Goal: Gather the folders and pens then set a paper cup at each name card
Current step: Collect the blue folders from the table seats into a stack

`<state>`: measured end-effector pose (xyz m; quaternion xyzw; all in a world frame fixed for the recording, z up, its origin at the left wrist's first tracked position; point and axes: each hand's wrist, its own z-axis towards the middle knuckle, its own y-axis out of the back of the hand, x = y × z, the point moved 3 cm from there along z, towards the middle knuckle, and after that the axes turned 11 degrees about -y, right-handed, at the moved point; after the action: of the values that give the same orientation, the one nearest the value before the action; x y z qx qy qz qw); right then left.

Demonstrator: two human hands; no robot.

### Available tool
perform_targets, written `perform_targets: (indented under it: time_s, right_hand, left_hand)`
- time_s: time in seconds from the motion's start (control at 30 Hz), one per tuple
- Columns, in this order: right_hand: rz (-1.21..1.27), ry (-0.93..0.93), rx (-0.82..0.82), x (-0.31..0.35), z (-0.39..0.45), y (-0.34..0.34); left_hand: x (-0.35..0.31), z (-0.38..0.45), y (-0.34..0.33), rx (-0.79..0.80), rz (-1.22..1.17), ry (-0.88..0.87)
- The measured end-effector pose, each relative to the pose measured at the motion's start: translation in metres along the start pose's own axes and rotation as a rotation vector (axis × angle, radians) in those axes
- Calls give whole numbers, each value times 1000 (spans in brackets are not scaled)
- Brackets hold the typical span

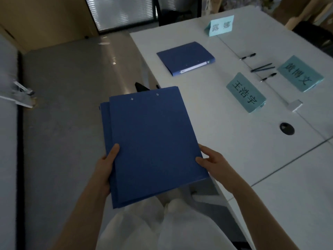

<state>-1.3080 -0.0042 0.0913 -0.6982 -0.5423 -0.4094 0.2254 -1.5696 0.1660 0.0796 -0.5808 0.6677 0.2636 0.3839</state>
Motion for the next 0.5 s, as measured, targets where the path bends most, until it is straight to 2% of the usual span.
perform_targets:
  time_s: [0.17, 0.23, 0.3, 0.5]
  right_hand:
    - [-237, 51, 37, 39, 50, -36]
    - [-260, 77, 111, 56, 72, -56]
    - [-176, 8, 160, 71, 93, -76]
    - [259, -321, 160, 124, 168, -144]
  left_hand:
    - [-20, 33, 37, -32, -41, 18]
    - [-34, 51, 54, -45, -52, 16]
    - [-50, 68, 65, -36, -68, 9]
    - [-114, 135, 104, -2, -58, -2]
